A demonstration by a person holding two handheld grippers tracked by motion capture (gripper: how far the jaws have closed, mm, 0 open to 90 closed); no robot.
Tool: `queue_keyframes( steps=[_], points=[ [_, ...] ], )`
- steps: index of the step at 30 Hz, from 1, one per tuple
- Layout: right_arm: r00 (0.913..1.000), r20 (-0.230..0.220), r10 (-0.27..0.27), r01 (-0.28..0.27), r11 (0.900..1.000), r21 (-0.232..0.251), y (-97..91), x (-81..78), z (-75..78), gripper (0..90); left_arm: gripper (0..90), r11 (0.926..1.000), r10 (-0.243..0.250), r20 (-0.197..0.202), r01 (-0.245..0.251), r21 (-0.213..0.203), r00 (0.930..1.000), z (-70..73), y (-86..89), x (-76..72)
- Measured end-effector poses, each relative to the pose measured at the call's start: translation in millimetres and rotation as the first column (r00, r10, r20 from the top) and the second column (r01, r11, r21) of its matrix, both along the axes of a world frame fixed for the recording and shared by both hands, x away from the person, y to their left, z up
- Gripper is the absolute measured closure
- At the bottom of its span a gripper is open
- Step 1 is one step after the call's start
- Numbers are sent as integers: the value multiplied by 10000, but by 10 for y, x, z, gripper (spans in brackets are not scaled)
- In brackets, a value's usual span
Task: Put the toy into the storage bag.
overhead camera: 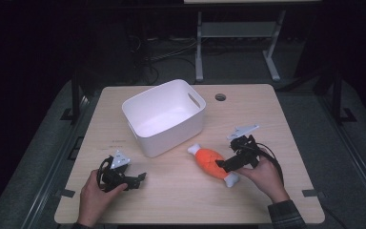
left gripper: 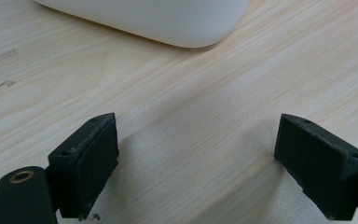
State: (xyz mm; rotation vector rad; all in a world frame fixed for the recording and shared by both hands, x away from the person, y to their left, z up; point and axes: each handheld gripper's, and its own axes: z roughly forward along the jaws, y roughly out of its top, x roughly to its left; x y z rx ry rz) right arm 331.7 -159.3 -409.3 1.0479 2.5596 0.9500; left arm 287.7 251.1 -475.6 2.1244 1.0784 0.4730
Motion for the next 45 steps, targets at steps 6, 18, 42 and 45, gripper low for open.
queue_keyframes(
  steps=[6,18,42,45],
  points=[
    [9996,-100,256,-257,9996,-81,133,44,0,2,126,10000,-3,0,3,2,10000,0,0,0],
    [9973,-340,658,-675,9964,-506,381,116,-81,3,126,10000,-7,5,7,9,10000,0,1,0],
    [9924,-1025,682,-751,9951,-648,462,175,-417,2,126,10000,-3,-15,3,9,10000,0,0,-1],
    [9924,-1046,641,-714,9952,-674,461,172,-433,2,126,10000,-3,-10,3,10,10000,0,0,-1]
  ],
)
